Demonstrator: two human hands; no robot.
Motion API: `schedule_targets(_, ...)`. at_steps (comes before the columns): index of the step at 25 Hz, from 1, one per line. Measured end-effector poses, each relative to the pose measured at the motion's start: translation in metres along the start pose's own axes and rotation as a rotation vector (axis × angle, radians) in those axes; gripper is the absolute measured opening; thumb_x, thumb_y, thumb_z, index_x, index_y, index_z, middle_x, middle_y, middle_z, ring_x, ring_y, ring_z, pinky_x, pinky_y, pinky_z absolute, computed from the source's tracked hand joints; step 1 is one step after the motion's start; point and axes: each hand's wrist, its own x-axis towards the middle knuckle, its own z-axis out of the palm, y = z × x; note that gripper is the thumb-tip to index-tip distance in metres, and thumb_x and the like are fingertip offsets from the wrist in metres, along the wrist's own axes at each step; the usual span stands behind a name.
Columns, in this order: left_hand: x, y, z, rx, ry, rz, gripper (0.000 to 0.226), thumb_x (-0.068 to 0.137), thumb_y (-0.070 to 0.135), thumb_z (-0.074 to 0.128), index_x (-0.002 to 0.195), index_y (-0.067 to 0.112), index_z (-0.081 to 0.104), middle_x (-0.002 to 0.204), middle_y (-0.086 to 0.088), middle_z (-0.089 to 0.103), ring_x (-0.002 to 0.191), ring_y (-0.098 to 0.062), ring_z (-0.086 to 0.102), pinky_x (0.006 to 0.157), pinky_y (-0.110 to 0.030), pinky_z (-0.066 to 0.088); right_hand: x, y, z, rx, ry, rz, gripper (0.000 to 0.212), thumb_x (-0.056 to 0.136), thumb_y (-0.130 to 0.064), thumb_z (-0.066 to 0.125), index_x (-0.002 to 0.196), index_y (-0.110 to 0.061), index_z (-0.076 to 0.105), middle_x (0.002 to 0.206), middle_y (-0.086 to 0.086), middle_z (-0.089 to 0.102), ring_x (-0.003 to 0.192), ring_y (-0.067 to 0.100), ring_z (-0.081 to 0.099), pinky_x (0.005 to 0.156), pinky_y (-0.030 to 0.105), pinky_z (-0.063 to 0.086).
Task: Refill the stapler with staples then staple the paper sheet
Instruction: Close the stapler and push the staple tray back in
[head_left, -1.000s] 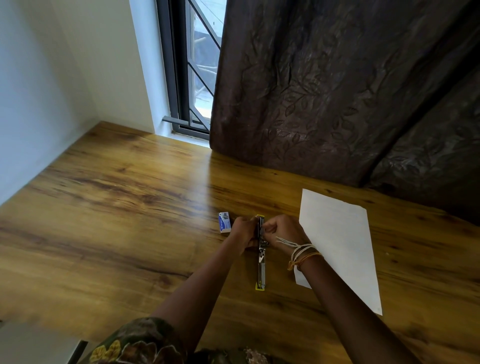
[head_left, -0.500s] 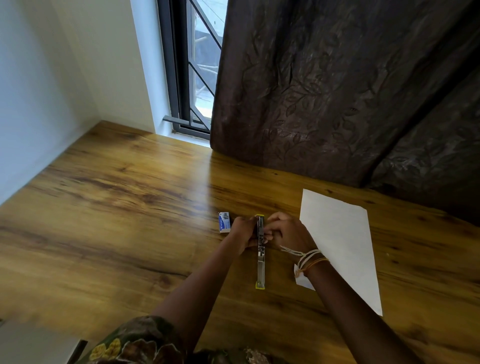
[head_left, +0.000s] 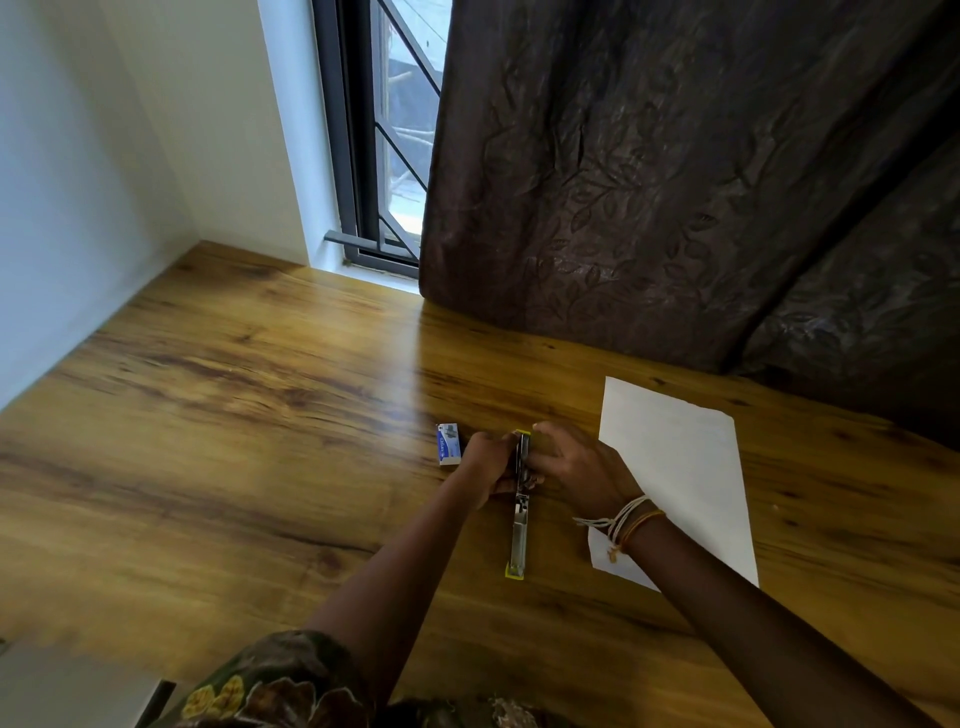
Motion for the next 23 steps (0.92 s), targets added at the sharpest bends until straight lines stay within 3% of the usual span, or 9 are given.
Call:
schedule_targets(8, 0.0, -0.001, -0.002, -0.016, -0.025, 0.01, 0.035, 0.103, 0.023, 0.041, 0.119, -0.005, 0.054, 0.083, -0.02, 0.07, 0.072, -0.029, 0.07, 0.073, -0.04, 0.059, 0.007, 0.002, 0.0, -0.081, 0.036, -0.008, 0.025, 0.068, -0.017, 0.082, 0.09, -0.012, 0.072, 0.113, 0.021, 0.067, 0.101, 0.037, 0.066, 0.068, 0.04, 0.061)
schedule_targets(12, -0.002, 0.0, 0.0, -0.001, 0.0, 0.01, 0.032, 0.102, 0.022, 0.041, 0.108, -0.003, 0.059, 0.083, -0.019, 0.071, 0.071, -0.029, 0.071, 0.067, -0.037, 0.06, 0.007, 0.004, 0.012, -0.116, 0.003, 0.092, 0.04, 0.076, -0.018, 0.075, 0.115, -0.016, 0.065, 0.124, 0.023, 0.06, 0.106, 0.039, 0.063, 0.074, 0.044, 0.06)
schedule_targets(15, -0.003, 0.0, 0.0, 0.009, 0.002, 0.003, 0.034, 0.103, 0.024, 0.04, 0.104, -0.002, 0.062, 0.091, -0.021, 0.071, 0.075, -0.03, 0.071, 0.072, -0.039, 0.059, 0.002, 0.005, 0.022, -0.092, -0.058, 0.202, 0.049, 0.085, -0.022, 0.066, 0.132, -0.022, 0.05, 0.14, 0.022, 0.046, 0.118, 0.042, 0.055, 0.087, 0.046, 0.055)
schedule_targets(18, -0.003, 0.0, 0.0, 0.012, 0.009, 0.0, 0.035, 0.102, 0.024, 0.041, 0.099, -0.002, 0.064, 0.096, -0.023, 0.071, 0.078, -0.031, 0.071, 0.078, -0.041, 0.059, -0.002, 0.003, 0.027, -0.021, -0.018, 0.243, 0.056, 0.08, -0.013, 0.068, 0.132, -0.021, 0.049, 0.14, 0.022, 0.047, 0.117, 0.043, 0.055, 0.089, 0.049, 0.054)
schedule_targets(23, -0.002, 0.0, 0.001, 0.006, 0.013, -0.001, 0.032, 0.102, 0.023, 0.044, 0.113, -0.004, 0.059, 0.098, -0.024, 0.069, 0.08, -0.032, 0.07, 0.08, -0.043, 0.059, -0.007, 0.002, 0.03, 0.02, 0.031, 0.185, 0.055, 0.074, -0.003, 0.069, 0.126, -0.016, 0.057, 0.133, 0.025, 0.053, 0.11, 0.046, 0.058, 0.085, 0.052, 0.055)
